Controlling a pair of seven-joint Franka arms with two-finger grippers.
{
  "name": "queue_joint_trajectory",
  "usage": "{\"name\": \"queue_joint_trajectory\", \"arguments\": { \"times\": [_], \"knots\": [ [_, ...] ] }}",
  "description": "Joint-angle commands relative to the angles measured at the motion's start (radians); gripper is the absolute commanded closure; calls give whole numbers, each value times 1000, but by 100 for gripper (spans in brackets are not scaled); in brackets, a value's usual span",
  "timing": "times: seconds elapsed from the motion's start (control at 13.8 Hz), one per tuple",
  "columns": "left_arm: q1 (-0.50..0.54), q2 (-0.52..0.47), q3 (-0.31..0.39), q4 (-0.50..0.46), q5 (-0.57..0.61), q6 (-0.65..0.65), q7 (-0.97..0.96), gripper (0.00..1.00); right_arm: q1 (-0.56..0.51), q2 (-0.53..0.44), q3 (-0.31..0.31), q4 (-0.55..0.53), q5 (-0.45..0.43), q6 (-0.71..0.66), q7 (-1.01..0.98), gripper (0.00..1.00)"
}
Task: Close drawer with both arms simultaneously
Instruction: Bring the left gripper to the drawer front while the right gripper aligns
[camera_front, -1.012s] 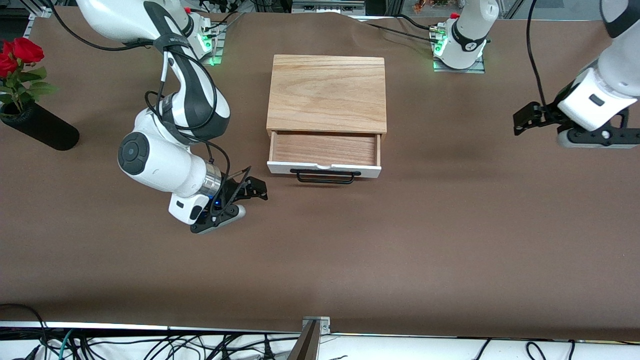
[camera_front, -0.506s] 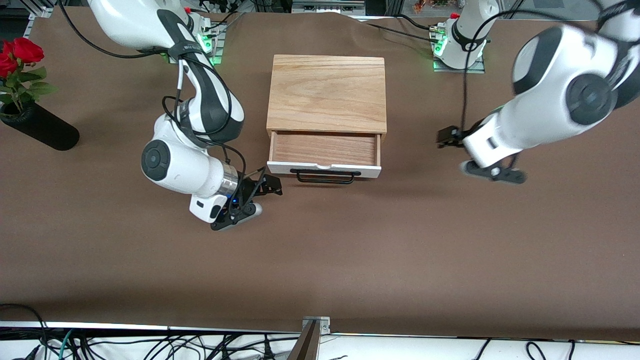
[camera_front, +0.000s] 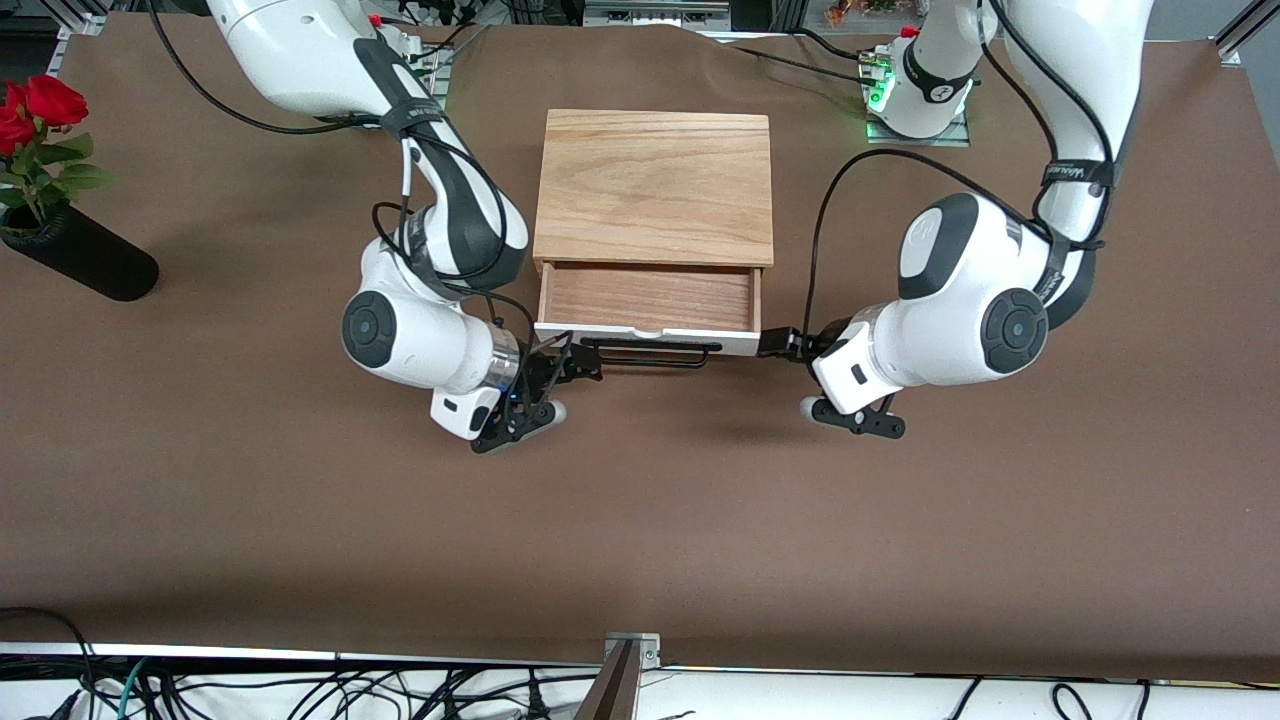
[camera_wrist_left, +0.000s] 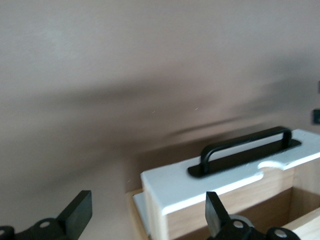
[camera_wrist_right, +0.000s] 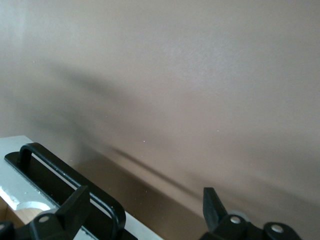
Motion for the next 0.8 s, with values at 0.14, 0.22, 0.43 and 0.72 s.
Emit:
{"name": "queue_joint_trajectory", "arguments": {
  "times": [0.14, 0.22, 0.43, 0.72],
  "knots": [
    [-83, 78, 4, 23, -34, 71, -6, 0, 12, 27, 4, 29, 36, -6, 5, 0],
    [-95, 86, 4, 23, -34, 71, -6, 0, 13, 26, 4, 28, 58, -10, 4, 0],
    [-109, 115, 4, 23, -36, 71, -5, 0, 35, 26, 4, 23, 62, -19, 40, 0],
    [-120, 126, 4, 20, -36, 61, -5, 0, 35, 30, 4, 21, 61, -71, 44, 0]
  ]
}}
